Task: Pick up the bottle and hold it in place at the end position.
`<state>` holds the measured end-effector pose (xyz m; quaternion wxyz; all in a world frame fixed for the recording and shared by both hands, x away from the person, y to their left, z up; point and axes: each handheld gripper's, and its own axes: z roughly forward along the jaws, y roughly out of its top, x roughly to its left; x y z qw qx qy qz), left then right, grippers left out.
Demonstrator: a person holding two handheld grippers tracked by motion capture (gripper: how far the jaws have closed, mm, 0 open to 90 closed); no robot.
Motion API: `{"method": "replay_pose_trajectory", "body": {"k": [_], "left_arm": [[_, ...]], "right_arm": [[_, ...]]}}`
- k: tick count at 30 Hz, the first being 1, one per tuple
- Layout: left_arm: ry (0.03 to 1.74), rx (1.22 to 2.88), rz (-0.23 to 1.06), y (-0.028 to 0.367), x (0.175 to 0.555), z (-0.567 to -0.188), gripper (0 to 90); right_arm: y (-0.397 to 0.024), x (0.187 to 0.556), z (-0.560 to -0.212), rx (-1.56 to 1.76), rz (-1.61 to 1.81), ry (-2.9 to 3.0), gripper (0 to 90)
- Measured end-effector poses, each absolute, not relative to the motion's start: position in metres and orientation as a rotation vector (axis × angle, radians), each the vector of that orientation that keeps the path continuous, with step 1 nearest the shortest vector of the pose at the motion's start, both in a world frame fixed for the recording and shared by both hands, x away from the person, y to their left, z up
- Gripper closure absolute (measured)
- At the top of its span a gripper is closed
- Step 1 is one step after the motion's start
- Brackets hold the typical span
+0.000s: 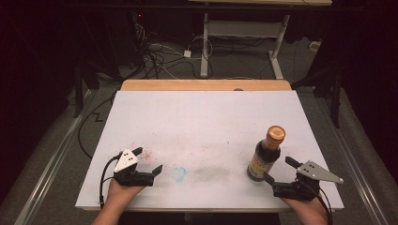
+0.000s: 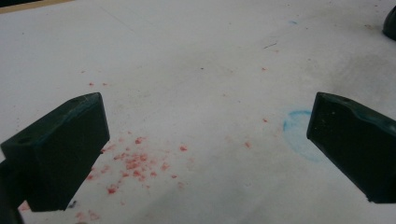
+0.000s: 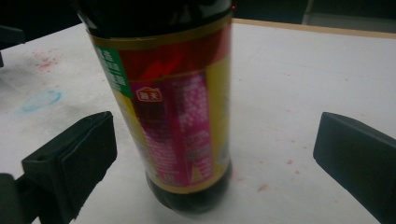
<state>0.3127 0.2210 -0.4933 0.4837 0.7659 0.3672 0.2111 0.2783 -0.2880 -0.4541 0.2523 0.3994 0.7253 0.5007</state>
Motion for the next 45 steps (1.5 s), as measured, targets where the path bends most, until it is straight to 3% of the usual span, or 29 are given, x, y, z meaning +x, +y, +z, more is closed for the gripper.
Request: {"method": "replay_pose_trajectory", "body": {"k": [9, 28, 45], "left_arm": [[0.889, 1.863, 0.518, 0.221, 0.312, -0.493, 0.0], [0.892, 1.858, 0.523, 0.222, 0.312, -0.493, 0.0], [0.889, 1.852, 0.514, 0.222, 0.311, -0.493, 0.0]], "right_arm": [[-0.268, 0.293, -0.454, 1.052, 1.364, 2.01, 3.0], [-0.257, 0.305, -0.449, 1.008, 1.397, 2.027, 28.3], [-0.241, 0.309, -0.44, 0.977, 1.302, 2.074, 31.8]]}}
